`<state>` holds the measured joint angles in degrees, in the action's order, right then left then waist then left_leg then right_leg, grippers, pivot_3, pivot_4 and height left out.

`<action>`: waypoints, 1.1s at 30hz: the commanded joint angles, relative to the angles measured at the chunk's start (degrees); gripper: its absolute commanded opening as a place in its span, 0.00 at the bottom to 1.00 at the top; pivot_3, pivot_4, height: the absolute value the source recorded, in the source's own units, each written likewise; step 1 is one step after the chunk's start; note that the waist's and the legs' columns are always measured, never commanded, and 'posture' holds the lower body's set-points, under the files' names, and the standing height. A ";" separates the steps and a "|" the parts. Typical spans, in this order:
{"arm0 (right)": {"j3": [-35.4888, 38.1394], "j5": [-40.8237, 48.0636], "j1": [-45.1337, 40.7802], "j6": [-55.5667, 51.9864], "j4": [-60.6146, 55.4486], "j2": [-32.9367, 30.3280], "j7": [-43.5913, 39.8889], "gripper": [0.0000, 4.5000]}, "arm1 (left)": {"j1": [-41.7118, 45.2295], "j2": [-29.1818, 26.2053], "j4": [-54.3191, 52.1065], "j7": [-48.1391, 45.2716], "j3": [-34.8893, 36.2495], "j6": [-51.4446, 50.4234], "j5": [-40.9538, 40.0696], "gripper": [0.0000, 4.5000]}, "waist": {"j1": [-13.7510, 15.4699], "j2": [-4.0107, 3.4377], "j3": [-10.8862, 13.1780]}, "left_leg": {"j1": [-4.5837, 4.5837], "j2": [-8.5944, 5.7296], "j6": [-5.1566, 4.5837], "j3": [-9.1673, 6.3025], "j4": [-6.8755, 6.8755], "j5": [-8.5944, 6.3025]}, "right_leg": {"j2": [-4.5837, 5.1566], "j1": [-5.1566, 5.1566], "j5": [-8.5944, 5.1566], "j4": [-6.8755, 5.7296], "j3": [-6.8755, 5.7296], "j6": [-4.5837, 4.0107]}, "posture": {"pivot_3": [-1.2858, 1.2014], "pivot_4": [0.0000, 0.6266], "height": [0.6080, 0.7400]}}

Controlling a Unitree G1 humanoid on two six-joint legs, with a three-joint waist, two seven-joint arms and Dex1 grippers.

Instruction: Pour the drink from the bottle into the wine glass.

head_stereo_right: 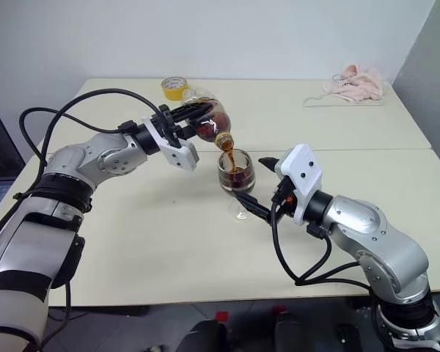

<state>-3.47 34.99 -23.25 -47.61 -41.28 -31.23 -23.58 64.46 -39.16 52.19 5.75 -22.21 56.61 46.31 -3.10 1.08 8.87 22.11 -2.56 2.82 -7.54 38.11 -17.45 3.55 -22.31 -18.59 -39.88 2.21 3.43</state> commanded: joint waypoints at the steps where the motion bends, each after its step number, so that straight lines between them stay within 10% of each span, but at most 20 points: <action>1: 0.83 0.13 -0.26 0.66 -1.66 0.15 -0.07 1.00 | 2.10 -0.96 -1.70 1.33 0.86 -0.10 -0.86 0.22 | 0.00 0.00 0.00 | 0.00 0.00 0.00 0.00 0.00 0.00 | 0.00 0.00 0.00 0.00 0.00 0.00 | 0.52 0.24 1.00; 33: 0.67 0.03 0.58 1.03 -2.02 0.19 -0.25 1.00 | -1.26 1.04 -0.92 -7.44 2.84 -0.84 -10.57 0.22 | -0.01 0.00 0.00 | 0.00 0.01 0.00 -0.01 0.02 0.00 | 0.01 0.00 0.00 -0.02 -0.01 0.00 | 0.52 0.24 1.00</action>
<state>-3.48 34.97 -22.52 -47.57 -41.31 -31.23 -23.66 63.41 -38.28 52.34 0.05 -21.76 56.15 39.78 -3.11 1.08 8.87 22.11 -2.55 2.82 -7.55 38.13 -17.45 3.56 -22.31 -18.59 -39.91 2.21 3.43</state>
